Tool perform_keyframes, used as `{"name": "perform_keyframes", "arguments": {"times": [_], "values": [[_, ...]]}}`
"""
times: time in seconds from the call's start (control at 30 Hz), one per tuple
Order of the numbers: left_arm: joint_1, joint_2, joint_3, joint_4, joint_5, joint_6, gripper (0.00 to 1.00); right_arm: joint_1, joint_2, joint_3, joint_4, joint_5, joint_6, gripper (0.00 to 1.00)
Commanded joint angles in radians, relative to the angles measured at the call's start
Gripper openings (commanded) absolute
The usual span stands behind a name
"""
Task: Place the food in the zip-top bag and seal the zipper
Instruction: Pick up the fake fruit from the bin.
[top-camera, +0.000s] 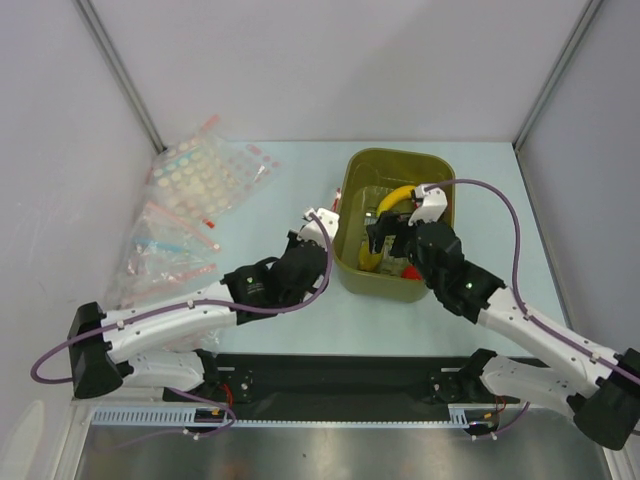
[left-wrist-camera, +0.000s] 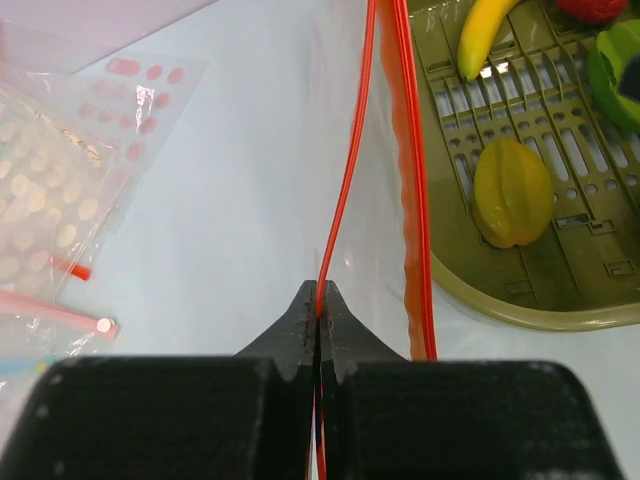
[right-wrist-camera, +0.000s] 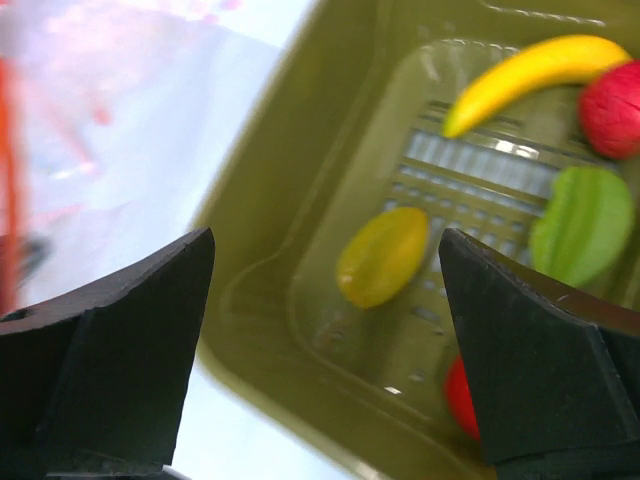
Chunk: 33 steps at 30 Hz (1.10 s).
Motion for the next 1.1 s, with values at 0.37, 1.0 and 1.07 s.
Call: {"name": "perform_keyframes", "arguments": {"times": [0.37,1.0,1.07], "values": [[0.063,0.142,0.300,-0.271,-0.015,-0.150,0.00,-0.310,0.439,0.358,-0.238,-0.193,0.029,1.00],[0.075,0.542,0.797,-0.731,-0.150,-0.064,0.00,-0.438,0.813,0.668,-0.719,-0.037,0.204,0.95],[0.075,0.535,0.769,-0.685,-0.108,-0.059,0.00,-0.444,0.811,0.615,-0.702,-0.020,0.195,0.94]]}}
